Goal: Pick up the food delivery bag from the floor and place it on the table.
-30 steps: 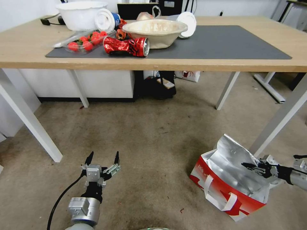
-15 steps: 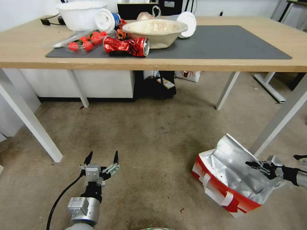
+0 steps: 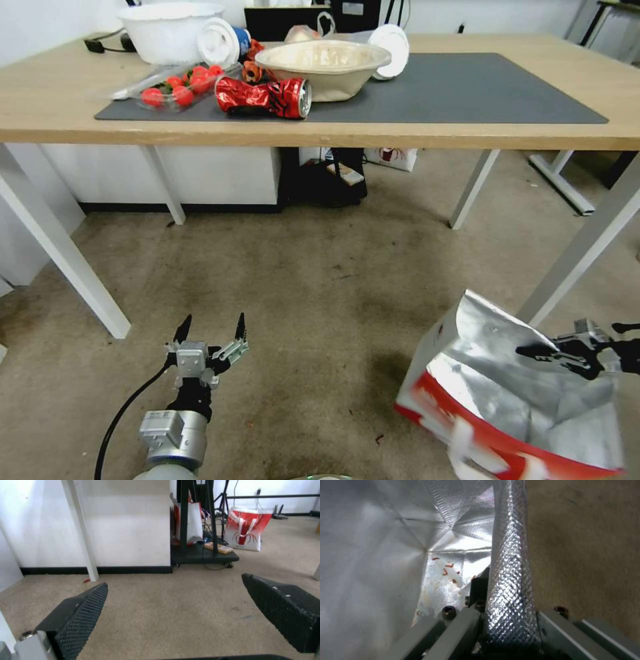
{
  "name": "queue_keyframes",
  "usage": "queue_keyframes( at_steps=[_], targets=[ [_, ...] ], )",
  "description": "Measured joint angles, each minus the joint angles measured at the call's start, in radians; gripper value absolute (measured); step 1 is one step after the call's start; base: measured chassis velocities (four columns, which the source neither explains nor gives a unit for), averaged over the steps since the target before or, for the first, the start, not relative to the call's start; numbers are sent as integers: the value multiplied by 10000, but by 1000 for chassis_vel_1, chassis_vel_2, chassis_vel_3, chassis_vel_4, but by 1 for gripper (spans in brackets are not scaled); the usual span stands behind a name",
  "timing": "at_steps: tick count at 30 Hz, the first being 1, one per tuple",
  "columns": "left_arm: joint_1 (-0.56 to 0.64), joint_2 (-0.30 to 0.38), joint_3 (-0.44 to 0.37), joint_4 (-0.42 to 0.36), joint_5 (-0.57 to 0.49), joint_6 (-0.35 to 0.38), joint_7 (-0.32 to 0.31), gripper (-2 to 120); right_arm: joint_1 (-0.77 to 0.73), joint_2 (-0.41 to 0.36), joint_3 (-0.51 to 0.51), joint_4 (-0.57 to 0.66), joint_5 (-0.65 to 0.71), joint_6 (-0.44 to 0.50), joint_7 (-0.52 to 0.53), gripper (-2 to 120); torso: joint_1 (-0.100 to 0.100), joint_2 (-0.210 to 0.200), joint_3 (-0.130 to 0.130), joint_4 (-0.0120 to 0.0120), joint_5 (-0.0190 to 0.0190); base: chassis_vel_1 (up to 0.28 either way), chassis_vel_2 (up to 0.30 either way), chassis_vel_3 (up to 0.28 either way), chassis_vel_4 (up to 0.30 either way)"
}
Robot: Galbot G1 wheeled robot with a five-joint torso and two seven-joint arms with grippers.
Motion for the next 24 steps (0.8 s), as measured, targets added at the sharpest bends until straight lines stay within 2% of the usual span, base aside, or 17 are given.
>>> queue_keyframes(
  at_steps=[8,24],
  targets=[
    [7,-89,-69,-186,-202,3,-1,100,-42,-894,4,927,661,-175,-199,0,0,0,0,1,-3,0,0,0,0],
    [29,-121,-236,-495,-478,158,-35,100,-555,-399,62,2060,732,-588,-115,0,0,0,0,-1,-1,0,0,0,0]
  ],
)
